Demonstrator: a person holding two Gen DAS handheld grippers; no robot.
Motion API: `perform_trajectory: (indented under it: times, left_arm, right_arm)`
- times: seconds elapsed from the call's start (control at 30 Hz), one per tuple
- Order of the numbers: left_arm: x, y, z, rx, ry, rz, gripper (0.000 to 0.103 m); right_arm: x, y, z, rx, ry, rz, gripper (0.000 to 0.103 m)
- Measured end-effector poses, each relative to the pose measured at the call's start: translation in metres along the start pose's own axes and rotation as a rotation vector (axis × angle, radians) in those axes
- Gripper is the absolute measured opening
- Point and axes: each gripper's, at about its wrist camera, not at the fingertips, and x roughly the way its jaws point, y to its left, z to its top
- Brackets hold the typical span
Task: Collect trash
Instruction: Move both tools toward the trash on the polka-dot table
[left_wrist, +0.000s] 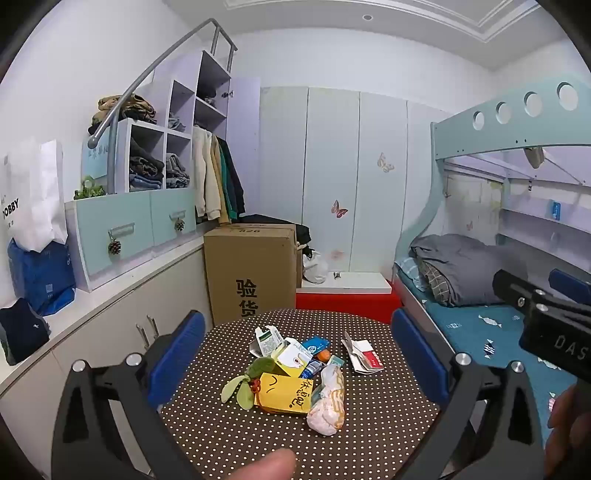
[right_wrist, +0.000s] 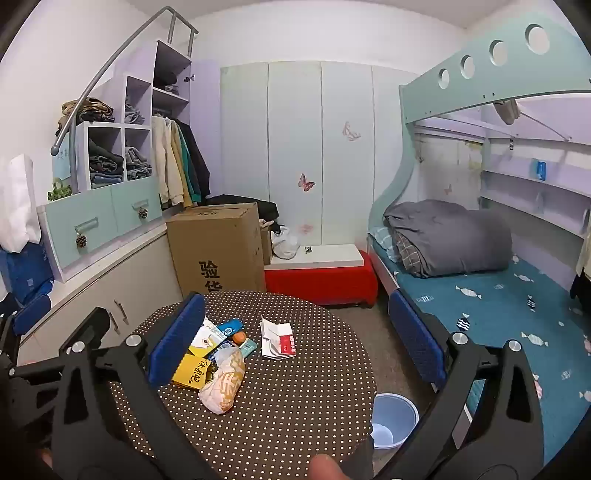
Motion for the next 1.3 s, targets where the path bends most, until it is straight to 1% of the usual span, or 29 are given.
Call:
perform_trajectory:
  times: [0.3, 0.47, 0.5, 0.67, 0.73, 0.87, 1.3]
  left_arm:
    - [0.002, -0.001, -0.001, -0.008, 0.014, -0.009, 0.099]
    - [0.0, -0.004, -0.001, -0.005, 0.017, -0.01, 0.099]
    - [0.0, -0.007, -0.001, -0.005, 0.018, -0.01, 0.099]
    - [0.007, -0.005, -0.001, 0.004, 0.028, -0.014, 0.099]
    - [0.008, -0.005, -0.002, 0.004, 0.031, -0.02, 0.099]
    - [0.01, -0.005, -0.004, 0.006, 0.032, -0.025, 0.099]
    - [0.014, -0.006, -0.004, 0.012, 0.044, -0.032, 0.099]
  right_arm:
    - [-0.001, 0.0, -0.001, 0.007, 0.001, 0.004, 0.097]
    - [0.004, 0.009, 0.002, 0.006, 0.005, 0.0, 0.097]
    - [0.003, 0.004, -0.001, 0.003, 0.004, 0.003, 0.097]
    - [0.004, 0.011, -0.002, 0.001, 0.006, 0.002, 0.097]
    - [0.002, 0.0, -0.003, 0.006, 0.008, 0.004, 0.097]
    - [0.004, -0.002, -0.003, 0.009, 0.015, 0.007, 0.097]
    - [0.01, 0.002, -0.007, 0.003, 0.03, 0.006, 0.097]
